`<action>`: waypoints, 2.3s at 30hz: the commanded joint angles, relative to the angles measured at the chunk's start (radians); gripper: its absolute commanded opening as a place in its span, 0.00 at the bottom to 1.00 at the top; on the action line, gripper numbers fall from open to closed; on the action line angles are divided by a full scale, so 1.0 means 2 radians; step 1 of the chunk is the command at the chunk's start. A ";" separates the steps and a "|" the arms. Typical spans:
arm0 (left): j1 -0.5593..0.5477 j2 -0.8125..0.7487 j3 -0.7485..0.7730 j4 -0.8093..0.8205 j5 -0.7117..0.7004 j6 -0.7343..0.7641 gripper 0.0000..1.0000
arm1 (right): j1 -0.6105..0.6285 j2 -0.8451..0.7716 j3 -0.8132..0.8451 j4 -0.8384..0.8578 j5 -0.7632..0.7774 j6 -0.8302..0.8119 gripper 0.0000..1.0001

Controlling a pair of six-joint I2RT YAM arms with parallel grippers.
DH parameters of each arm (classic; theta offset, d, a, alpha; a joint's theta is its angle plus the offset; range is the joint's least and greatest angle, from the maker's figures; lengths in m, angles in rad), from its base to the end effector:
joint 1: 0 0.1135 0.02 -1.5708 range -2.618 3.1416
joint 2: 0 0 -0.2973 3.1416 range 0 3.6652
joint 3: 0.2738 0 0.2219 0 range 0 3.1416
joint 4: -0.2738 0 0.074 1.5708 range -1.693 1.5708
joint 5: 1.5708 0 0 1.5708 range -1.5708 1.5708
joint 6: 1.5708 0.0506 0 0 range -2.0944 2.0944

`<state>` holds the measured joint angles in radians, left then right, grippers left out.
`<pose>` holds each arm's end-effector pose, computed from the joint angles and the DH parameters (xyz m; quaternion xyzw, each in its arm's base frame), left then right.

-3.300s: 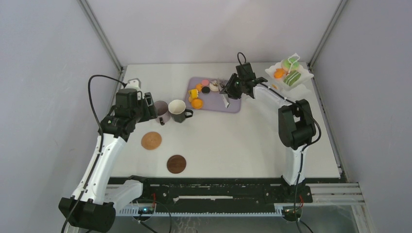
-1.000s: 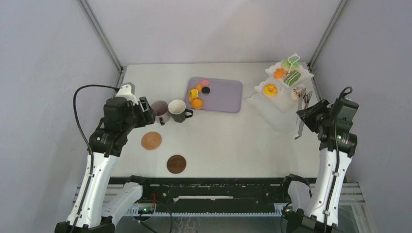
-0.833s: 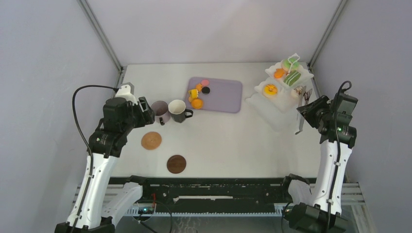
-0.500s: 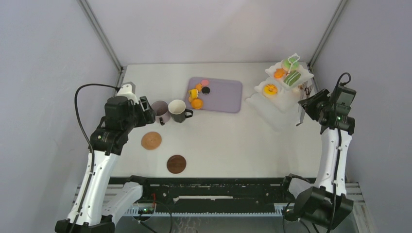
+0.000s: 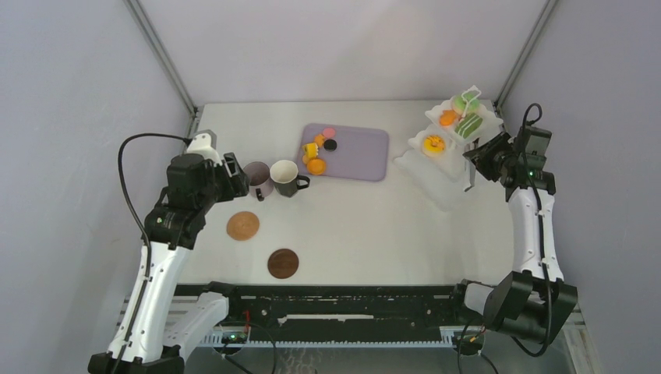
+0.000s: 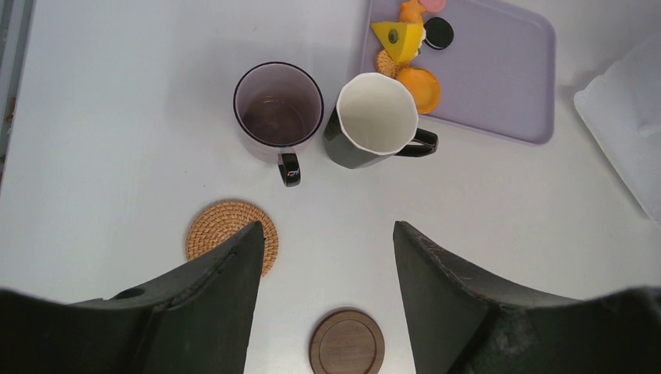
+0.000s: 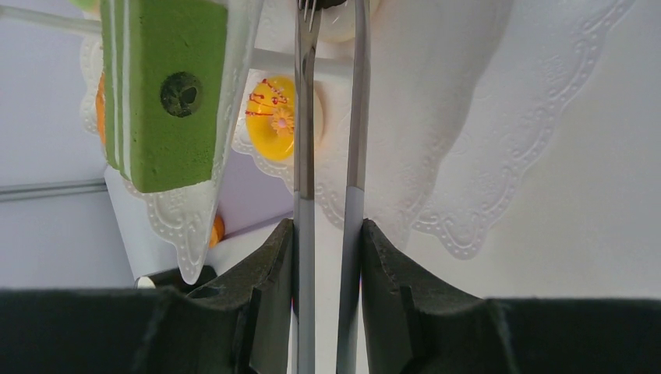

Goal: Serve the afternoon tea

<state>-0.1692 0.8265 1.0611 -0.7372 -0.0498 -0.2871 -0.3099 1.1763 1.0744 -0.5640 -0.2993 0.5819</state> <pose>0.1203 -0.0180 0.3802 -0.0633 0.8582 -0.0942 0.5006 0.2146 -0.0531 0.3503 0.3247 0.8305 0.1915 0.4101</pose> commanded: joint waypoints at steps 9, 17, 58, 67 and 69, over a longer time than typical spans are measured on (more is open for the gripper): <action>0.004 0.005 -0.004 0.024 0.000 0.000 0.67 | 0.018 0.010 0.007 0.048 -0.012 0.006 0.29; 0.004 0.001 -0.005 0.024 0.003 -0.001 0.67 | 0.010 -0.023 0.007 0.023 0.007 -0.002 0.49; 0.004 0.004 0.006 0.027 0.025 0.002 0.67 | 0.011 -0.307 -0.045 -0.185 -0.098 -0.065 0.00; 0.004 0.011 0.012 0.025 0.029 -0.009 0.67 | 0.130 -0.302 -0.062 -0.158 -0.165 -0.088 0.00; 0.004 0.010 0.013 0.025 0.030 -0.012 0.67 | 0.196 -0.283 -0.064 -0.126 -0.141 -0.071 0.00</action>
<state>-0.1692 0.8482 1.0615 -0.7197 -0.0124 -0.2935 -0.0834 0.5632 0.9489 -0.9550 -0.5709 0.4274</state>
